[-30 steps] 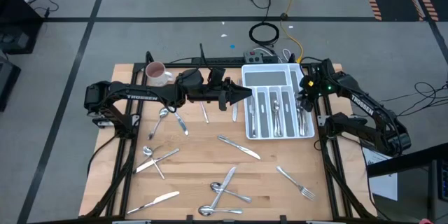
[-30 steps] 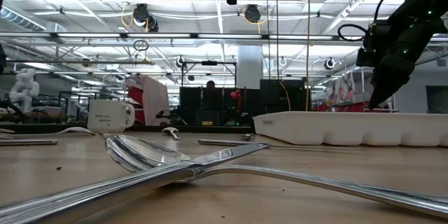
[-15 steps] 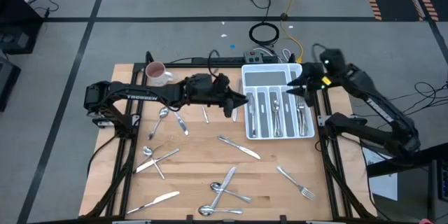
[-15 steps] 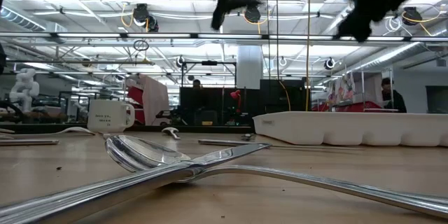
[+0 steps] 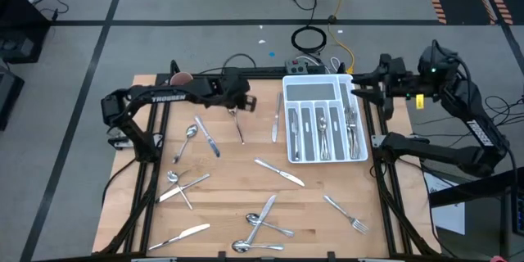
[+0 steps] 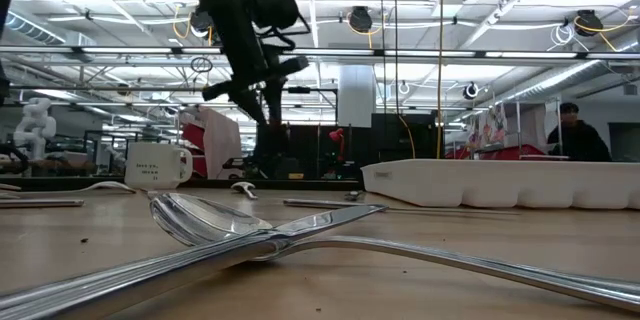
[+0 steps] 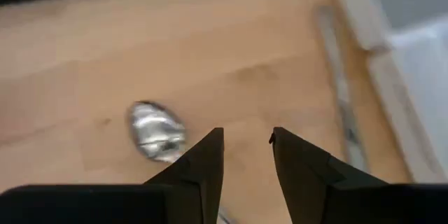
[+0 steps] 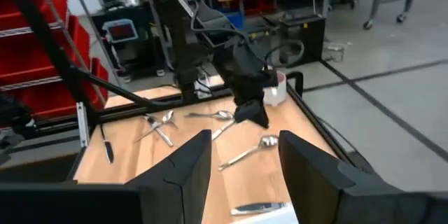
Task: Sort silverware
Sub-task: Put the spoon in the middle section of the silverware tray
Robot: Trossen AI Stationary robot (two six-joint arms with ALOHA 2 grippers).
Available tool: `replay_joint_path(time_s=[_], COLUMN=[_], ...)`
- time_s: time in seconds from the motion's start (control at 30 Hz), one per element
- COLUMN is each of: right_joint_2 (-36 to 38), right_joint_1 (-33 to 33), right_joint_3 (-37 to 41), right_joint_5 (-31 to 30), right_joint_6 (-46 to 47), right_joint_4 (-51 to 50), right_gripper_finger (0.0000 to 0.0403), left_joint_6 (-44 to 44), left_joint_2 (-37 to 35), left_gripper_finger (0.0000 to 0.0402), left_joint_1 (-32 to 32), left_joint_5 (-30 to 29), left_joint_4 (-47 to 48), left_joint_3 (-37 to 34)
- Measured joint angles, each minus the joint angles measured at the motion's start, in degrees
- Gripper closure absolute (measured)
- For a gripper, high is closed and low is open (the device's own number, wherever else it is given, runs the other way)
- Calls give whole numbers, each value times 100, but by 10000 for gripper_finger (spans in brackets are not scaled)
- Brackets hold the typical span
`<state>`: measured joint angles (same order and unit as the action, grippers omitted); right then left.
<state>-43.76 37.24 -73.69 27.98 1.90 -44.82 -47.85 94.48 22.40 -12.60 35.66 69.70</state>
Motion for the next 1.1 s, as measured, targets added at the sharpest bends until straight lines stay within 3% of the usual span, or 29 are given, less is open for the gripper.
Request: replay_joint_path(time_s=[0.13, 0.5, 0.83, 1.1], right_joint_2=[-16, -161, -248, -243], right_joint_1=[-86, -259, -282, -291], right_joint_3=[3, 5, 7, 7], right_joint_5=[-148, -559, -553, -543], right_joint_6=[8, -87, -123, -88], right_joint_4=[-208, -319, -339, -362], right_gripper_finger=[245, 245, 245, 245], left_joint_6=[-610, -1195, -1604, -1631], left_joint_2=[88, 499, 1330, 1783], left_gripper_finger=[272, 272, 272, 272], left_joint_1=[186, 236, -51, -47], left_joint_5=[-170, 47, 560, 363], left_joint_4=[-65, 1109, 338, 175], left_joint_3=[-5, -69, -156, -121])
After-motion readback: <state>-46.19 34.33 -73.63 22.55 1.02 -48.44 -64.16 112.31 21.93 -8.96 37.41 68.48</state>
